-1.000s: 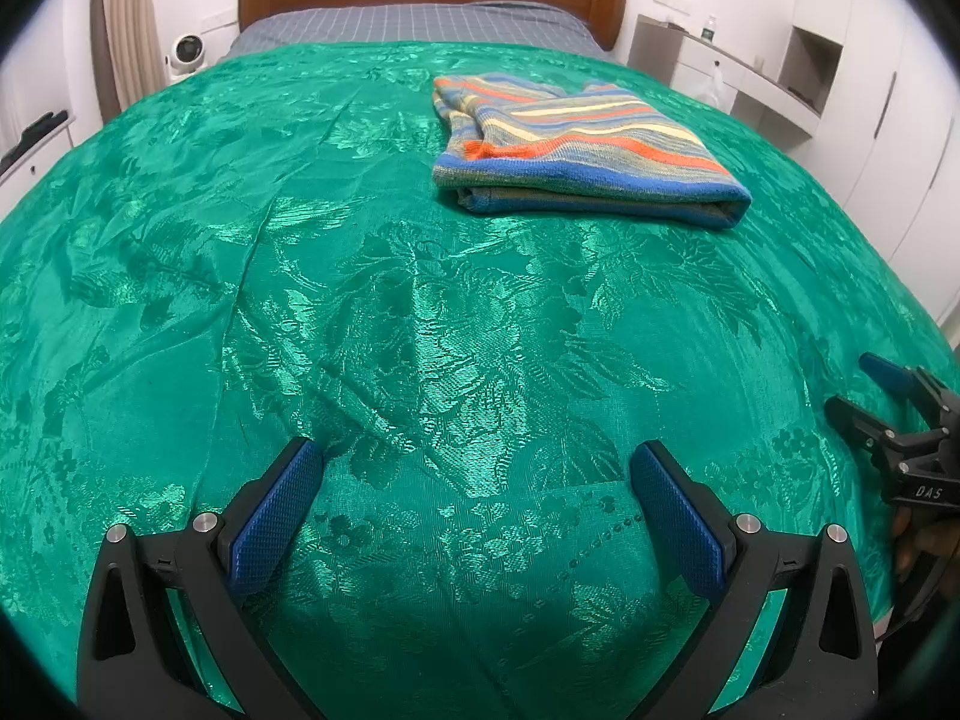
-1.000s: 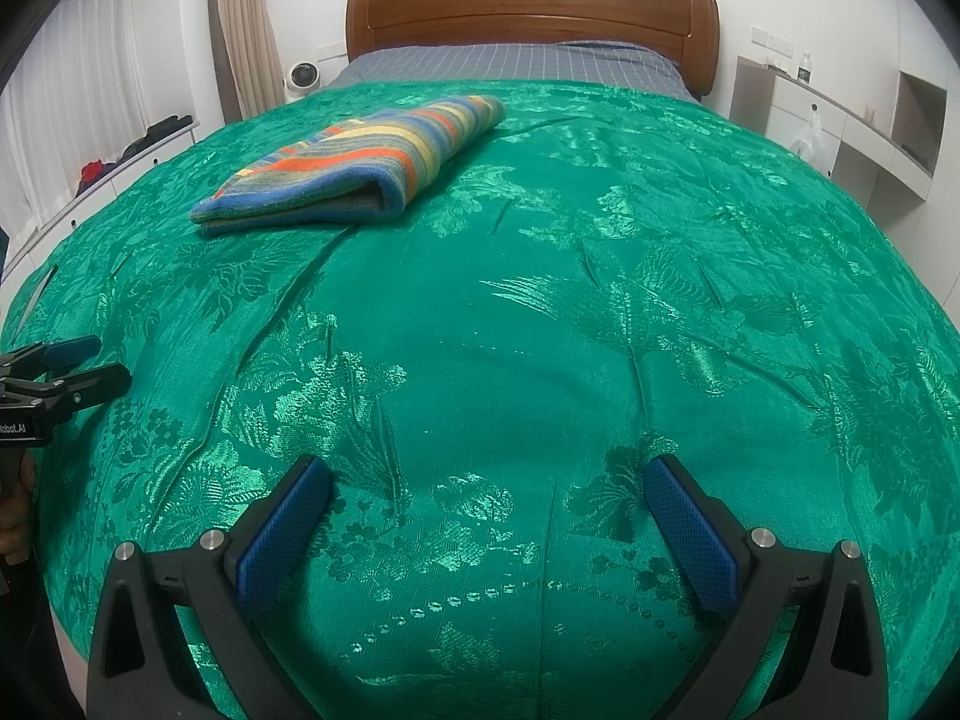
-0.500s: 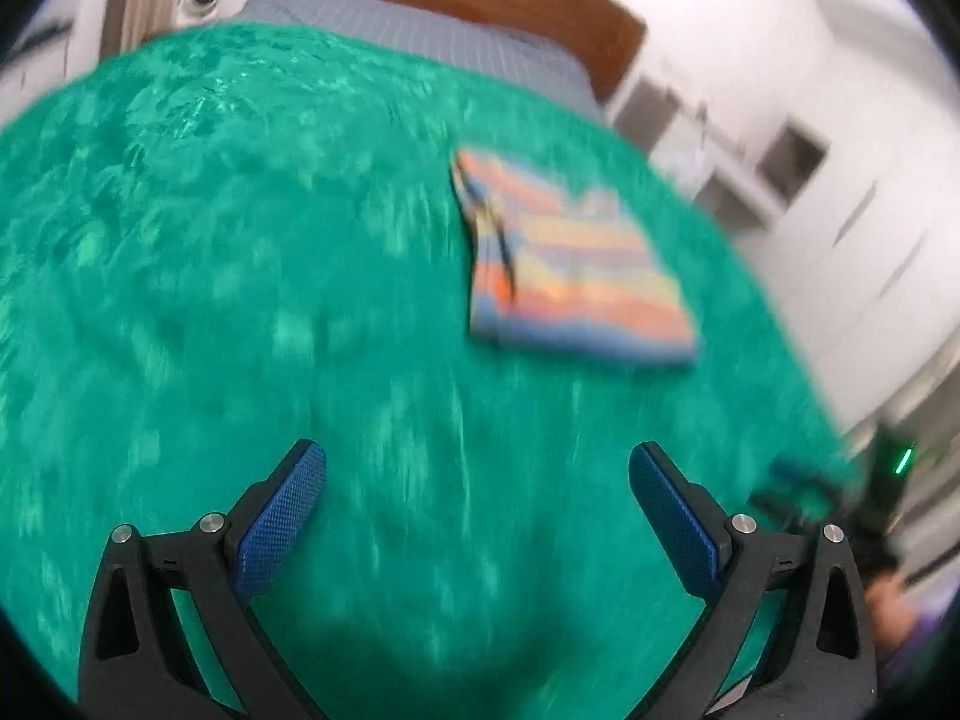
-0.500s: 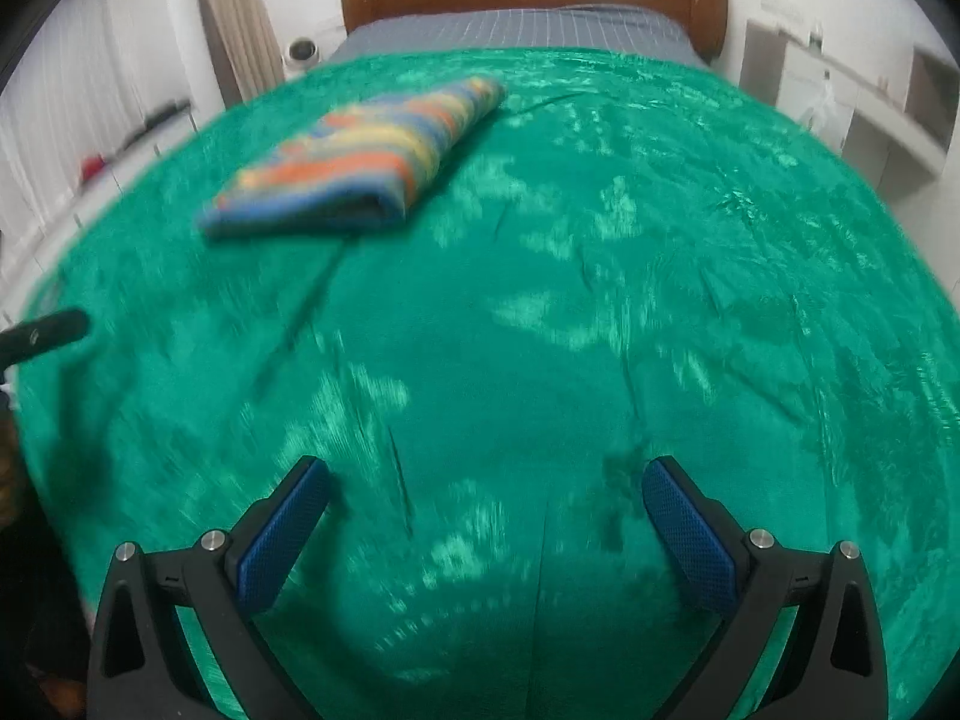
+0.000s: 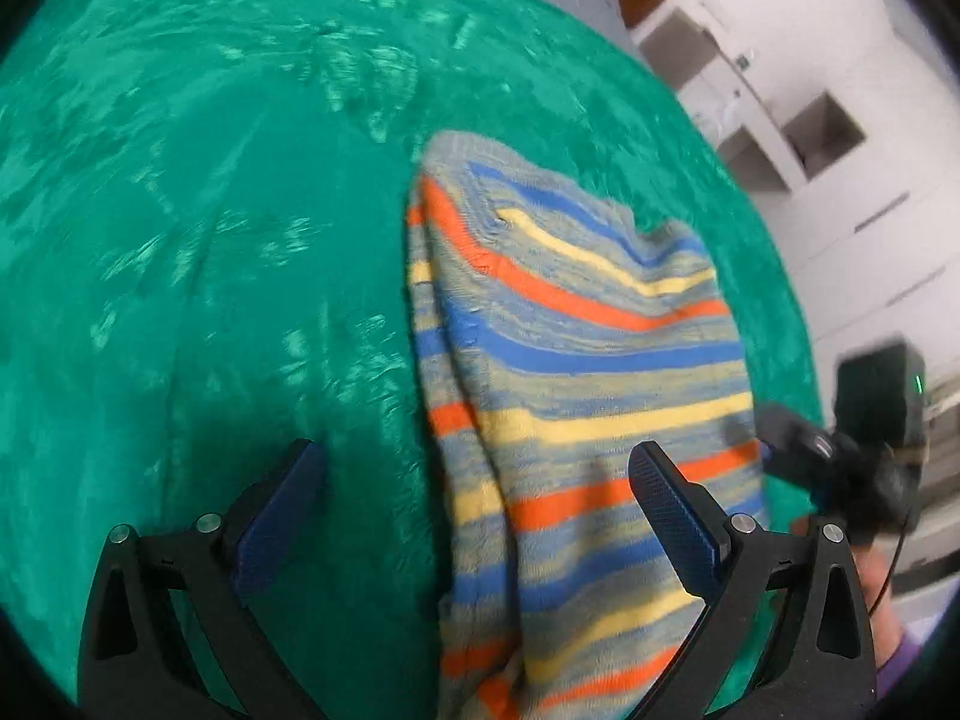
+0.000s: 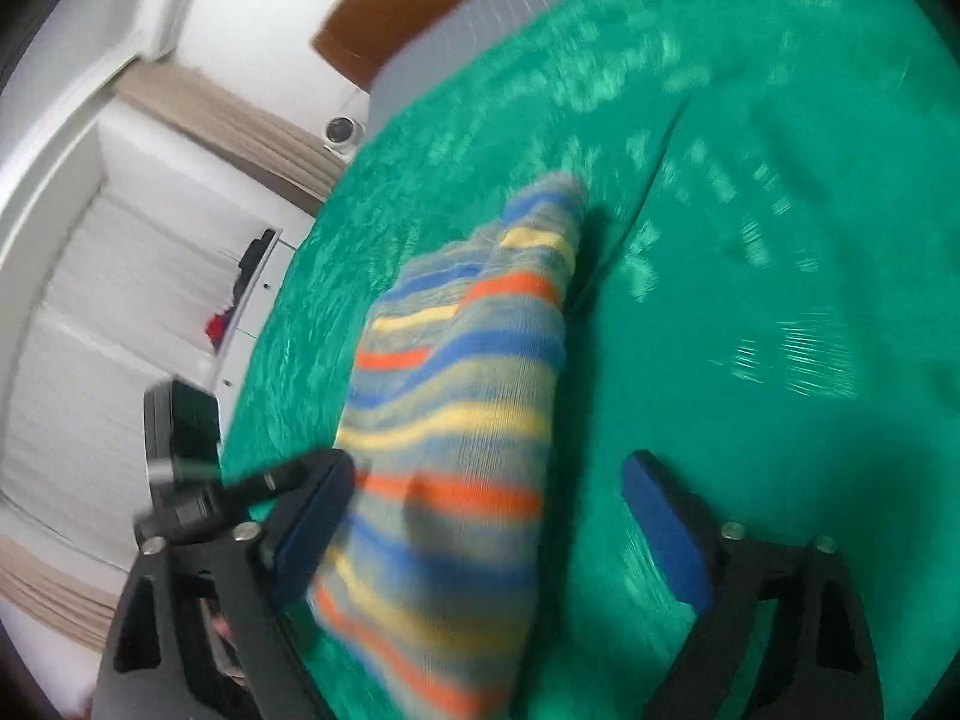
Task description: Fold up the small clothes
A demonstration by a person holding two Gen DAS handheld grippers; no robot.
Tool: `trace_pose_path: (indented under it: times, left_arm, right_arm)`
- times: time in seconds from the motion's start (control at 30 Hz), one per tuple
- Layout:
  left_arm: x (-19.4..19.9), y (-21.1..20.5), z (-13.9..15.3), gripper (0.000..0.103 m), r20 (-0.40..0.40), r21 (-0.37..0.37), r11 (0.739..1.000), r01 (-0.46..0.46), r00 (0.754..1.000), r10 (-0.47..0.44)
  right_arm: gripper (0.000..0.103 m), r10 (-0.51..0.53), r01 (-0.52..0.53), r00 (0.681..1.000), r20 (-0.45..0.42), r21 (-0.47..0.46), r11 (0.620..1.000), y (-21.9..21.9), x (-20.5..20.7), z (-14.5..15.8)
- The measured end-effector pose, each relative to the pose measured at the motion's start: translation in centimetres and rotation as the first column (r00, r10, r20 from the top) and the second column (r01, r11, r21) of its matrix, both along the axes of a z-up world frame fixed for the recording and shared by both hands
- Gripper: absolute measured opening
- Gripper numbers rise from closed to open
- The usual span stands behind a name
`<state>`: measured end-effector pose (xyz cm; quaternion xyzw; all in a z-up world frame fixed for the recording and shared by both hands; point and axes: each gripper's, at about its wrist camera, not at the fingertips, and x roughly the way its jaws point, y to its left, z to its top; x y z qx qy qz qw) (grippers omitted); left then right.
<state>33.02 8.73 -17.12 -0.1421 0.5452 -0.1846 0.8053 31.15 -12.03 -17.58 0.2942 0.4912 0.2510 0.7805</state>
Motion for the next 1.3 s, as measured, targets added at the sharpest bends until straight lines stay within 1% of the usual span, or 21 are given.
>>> trace_pose_path:
  times: [0.03, 0.07, 0.1, 0.13, 0.2, 0.23, 0.3, 0.33, 0.4, 0.6, 0.67, 0.7, 0.73, 0.77, 0.8, 0.83, 0.93, 1.0, 1.03, 1.17, 1.3]
  left_arm:
    - [0.0, -0.6, -0.1, 0.098, -0.001, 0.011, 1.0, 0.029, 1.0, -0.029]
    - [0.0, -1.3, -0.3, 0.088, -0.002, 0.037, 0.998, 0.057, 0.998, -0.057]
    - [0.0, -1.9, -0.4, 0.048, -0.001, 0.078, 0.994, 0.074, 0.997, -0.074]
    - [-0.1, -2.7, -0.7, 0.026, 0.0, 0.112, 0.989, 0.1, 0.995, -0.101]
    - [-0.4, -3.2, -0.7, 0.018, 0.008, 0.101, 0.991, 0.085, 0.996, -0.086]
    - [-0.7, -3.2, -0.4, 0.017, 0.021, 0.109, 0.991, 0.071, 0.997, -0.074]
    - [-1.4, -3.1, 0.2, 0.016, 0.049, 0.117, 0.992, 0.053, 0.997, -0.059]
    - [-1.9, -2.8, 1.1, 0.016, 0.077, 0.108, 0.993, 0.043, 0.996, -0.051]
    - [-2.3, -2.3, 2.5, 0.016, 0.118, 0.099, 0.995, 0.035, 0.992, -0.047]
    - [-4.1, -0.4, 9.3, 0.016, 0.273, 0.081, 0.997, 0.021, 0.961, -0.042]
    - [-4.1, 0.0, 9.6, 0.027, 0.271, 0.079, 0.997, 0.014, 0.962, -0.035]
    - [-3.9, -0.1, 8.9, 0.047, 0.246, 0.097, 0.995, 0.005, 0.969, -0.029]
    - [-4.1, -0.1, 7.9, 0.076, 0.223, 0.127, 0.992, -0.009, 0.975, -0.02]
    - [-4.3, 0.0, 6.6, 0.084, 0.202, 0.185, 0.982, -0.043, 0.979, 0.005]
    - [-4.7, 0.0, 5.6, 0.086, 0.204, 0.229, 0.971, -0.074, 0.979, 0.026]
    - [-5.5, 0.3, 4.9, 0.086, 0.21, 0.259, 0.961, -0.094, 0.977, 0.039]
    - [-7.4, 0.9, 4.2, 0.087, 0.232, 0.286, 0.946, -0.152, 0.969, 0.086]
    - [-9.0, 0.9, 5.1, 0.089, 0.274, 0.296, 0.937, -0.187, 0.956, 0.105]
    - [-10.1, 0.7, 5.8, 0.093, 0.306, 0.314, 0.927, -0.204, 0.946, 0.104]
    - [-12.7, -0.5, 8.6, 0.098, 0.397, 0.344, 0.905, -0.25, 0.912, 0.101]
    - [-14.9, -1.1, 11.4, 0.099, 0.456, 0.359, 0.888, -0.288, 0.884, 0.102]
  right_arm:
    - [0.052, 0.019, -0.019, 0.999, -0.027, 0.015, 1.0, 0.6, 0.7, -0.7]
    - [0.042, 0.036, -0.037, 0.998, -0.047, -0.027, 0.999, 1.5, 1.2, -1.0]
    - [0.031, 0.044, -0.048, 0.998, -0.046, -0.106, 0.993, 2.4, 1.2, -0.9]
    - [0.029, 0.066, -0.066, 0.998, -0.008, -0.225, 0.972, 3.7, 0.9, -0.3]
    - [0.026, 0.124, -0.083, 0.99, 0.074, -0.413, 0.907, 6.2, -0.2, 1.1]
    - [0.025, 0.172, -0.081, 0.977, 0.128, -0.523, 0.848, 8.0, -1.1, 2.0]
    - [0.023, 0.225, -0.066, 0.956, 0.189, -0.608, 0.791, 9.7, -2.1, 3.1]
    - [0.023, 0.236, -0.054, 0.947, 0.218, -0.616, 0.786, 10.1, -2.6, 3.8]
    - [0.023, 0.239, -0.034, 0.933, 0.269, -0.595, 0.803, 10.1, -3.2, 5.1]
    - [0.023, 0.226, 0.014, 0.885, 0.406, -0.51, 0.86, 10.0, -4.1, 10.9]
    - [0.023, 0.212, 0.006, 0.889, 0.405, -0.473, 0.881, 9.3, -3.8, 11.6]
    - [0.027, 0.2, -0.001, 0.902, 0.383, -0.46, 0.888, 8.6, -3.3, 11.4]
    - [0.044, 0.192, -0.006, 0.915, 0.355, -0.464, 0.886, 8.0, -2.8, 10.9]
    - [0.06, 0.173, 0.011, 0.929, 0.326, -0.492, 0.871, 7.2, -2.7, 10.2]
    - [0.093, 0.146, 0.043, 0.94, 0.308, -0.534, 0.845, 6.2, -2.9, 9.2]
    - [0.102, 0.133, 0.064, 0.944, 0.303, -0.56, 0.826, 5.8, -3.0, 8.6]
    - [0.102, 0.141, 0.072, 0.948, 0.286, -0.621, 0.78, 4.3, -5.9, 7.5]
    - [0.102, 0.148, 0.078, 0.947, 0.284, -0.653, 0.754, 3.8, -7.5, 7.4]
    - [0.102, 0.154, 0.083, 0.944, 0.292, -0.662, 0.745, 3.7, -8.6, 7.6]
    - [0.102, 0.158, 0.118, 0.926, 0.342, -0.663, 0.74, 4.1, -12.7, 9.5]
    - [0.102, 0.158, 0.144, 0.908, 0.388, -0.642, 0.753, 4.5, -16.8, 11.7]
